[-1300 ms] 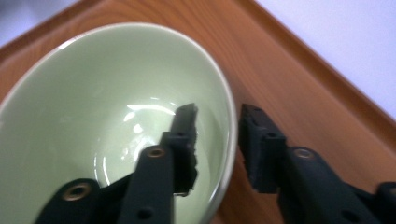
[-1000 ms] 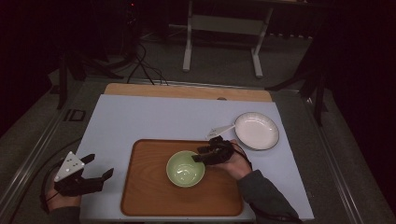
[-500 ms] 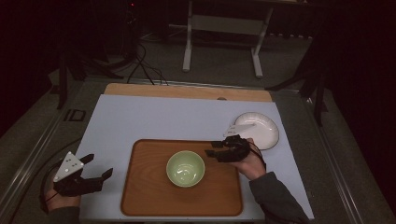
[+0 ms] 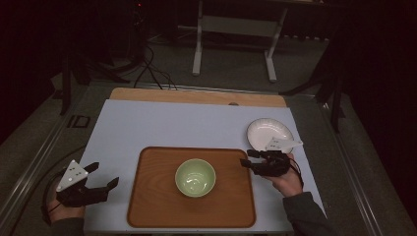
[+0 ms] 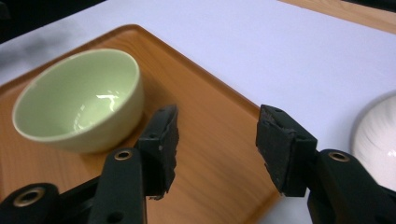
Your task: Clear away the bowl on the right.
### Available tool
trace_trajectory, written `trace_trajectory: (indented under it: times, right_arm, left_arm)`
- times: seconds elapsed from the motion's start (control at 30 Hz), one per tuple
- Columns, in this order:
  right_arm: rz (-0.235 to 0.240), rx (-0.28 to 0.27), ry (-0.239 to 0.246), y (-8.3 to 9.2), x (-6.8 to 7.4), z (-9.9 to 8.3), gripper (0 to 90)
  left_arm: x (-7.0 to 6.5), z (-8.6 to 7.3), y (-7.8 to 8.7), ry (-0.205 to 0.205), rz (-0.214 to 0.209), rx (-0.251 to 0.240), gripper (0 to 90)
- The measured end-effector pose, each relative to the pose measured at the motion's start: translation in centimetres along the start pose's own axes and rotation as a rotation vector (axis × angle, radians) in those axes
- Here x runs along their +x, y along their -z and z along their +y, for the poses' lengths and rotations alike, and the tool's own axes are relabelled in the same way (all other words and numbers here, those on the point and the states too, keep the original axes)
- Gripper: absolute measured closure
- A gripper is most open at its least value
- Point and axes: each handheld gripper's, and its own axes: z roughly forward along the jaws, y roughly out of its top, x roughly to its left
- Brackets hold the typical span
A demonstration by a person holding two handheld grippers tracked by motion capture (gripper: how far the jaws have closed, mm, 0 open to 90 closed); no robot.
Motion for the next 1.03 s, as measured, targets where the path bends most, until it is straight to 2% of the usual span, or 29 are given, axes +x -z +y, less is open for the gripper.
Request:
trace_trajectory:
  times: [0.07,0.1,0.2,0.37,0.53,0.77,0.83,0.93,1.03]
  right_arm:
    - [-0.006,-0.002,-0.001,0.2,-0.1,-0.3,47.5]
    - [-0.03,-0.003,0.0,0.7,-0.4,-1.1,47.1]
    - [-0.059,-0.009,-0.005,1.3,-0.8,-2.4,45.9]
    - [-0.088,-0.022,-0.042,1.9,-1.3,-3.7,44.7]
    - [-0.141,-0.036,-0.062,2.7,-1.6,-4.8,41.4]
    - [-0.22,-0.055,-0.02,3.1,-1.0,-5.5,41.1]
    - [-0.226,-0.071,-0.017,3.3,-1.0,-5.5,39.3]
    - [-0.192,-0.091,-0.04,3.6,-1.2,-5.5,34.6]
    - [-0.216,-0.092,-0.033,3.7,-1.2,-5.4,28.1]
  left_arm:
    - [0.0,0.0,0.0,0.0,0.001,0.0,15.1]
    - [0.0,0.0,0.0,0.001,0.001,0.001,15.1]
    - [0.0,0.0,0.0,0.001,0.001,0.002,15.1]
    - [0.0,0.0,0.0,0.001,0.0,0.001,15.1]
    - [0.0,0.0,-0.1,0.001,0.004,0.007,15.0]
    - [0.0,-0.1,-0.1,0.004,0.011,0.014,15.0]
    - [0.0,-0.1,-0.2,0.003,0.014,0.02,15.0]
    - [0.0,-0.1,-0.4,0.001,0.018,0.029,14.9]
    - [0.0,-0.2,-0.6,0.001,0.022,0.042,14.8]
